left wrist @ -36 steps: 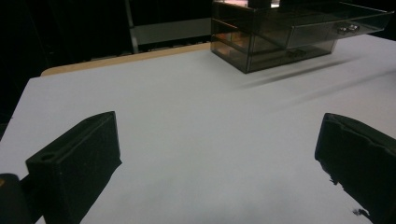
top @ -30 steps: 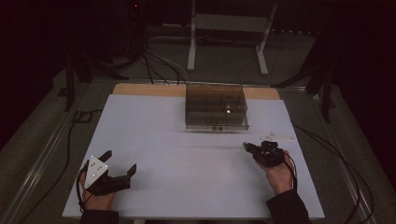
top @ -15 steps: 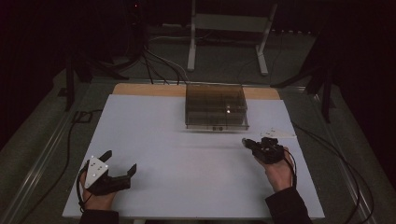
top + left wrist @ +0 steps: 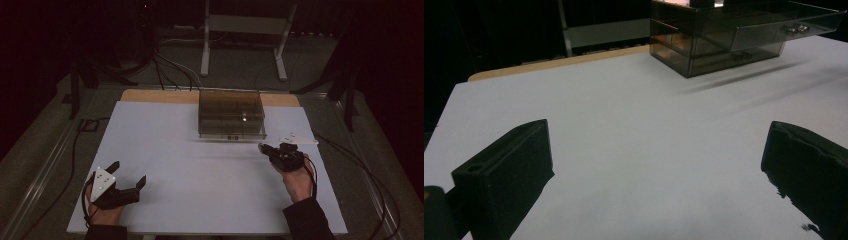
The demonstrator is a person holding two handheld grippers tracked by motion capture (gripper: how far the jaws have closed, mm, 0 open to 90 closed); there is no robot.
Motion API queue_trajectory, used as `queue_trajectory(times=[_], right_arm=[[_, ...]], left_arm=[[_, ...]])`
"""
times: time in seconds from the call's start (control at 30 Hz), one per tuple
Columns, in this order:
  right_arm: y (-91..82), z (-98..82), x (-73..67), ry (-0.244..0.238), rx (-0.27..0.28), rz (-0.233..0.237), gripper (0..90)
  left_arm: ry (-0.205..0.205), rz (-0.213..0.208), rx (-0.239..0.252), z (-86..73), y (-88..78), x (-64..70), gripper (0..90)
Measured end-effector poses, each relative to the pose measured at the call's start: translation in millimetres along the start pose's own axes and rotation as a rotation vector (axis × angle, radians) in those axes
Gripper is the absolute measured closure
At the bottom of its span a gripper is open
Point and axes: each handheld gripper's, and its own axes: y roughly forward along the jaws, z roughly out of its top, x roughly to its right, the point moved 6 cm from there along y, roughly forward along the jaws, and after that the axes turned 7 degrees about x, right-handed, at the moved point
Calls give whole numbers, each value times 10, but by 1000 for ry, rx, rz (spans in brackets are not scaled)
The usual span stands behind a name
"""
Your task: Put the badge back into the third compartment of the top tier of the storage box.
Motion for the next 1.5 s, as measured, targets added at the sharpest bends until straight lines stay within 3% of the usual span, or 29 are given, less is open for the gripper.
queue_trajectory(times=[1.5], right_arm=[[175, 349, -26, 10, 63, -11, 879]], left_arm=[[0, 1, -2, -6, 5, -3, 9]])
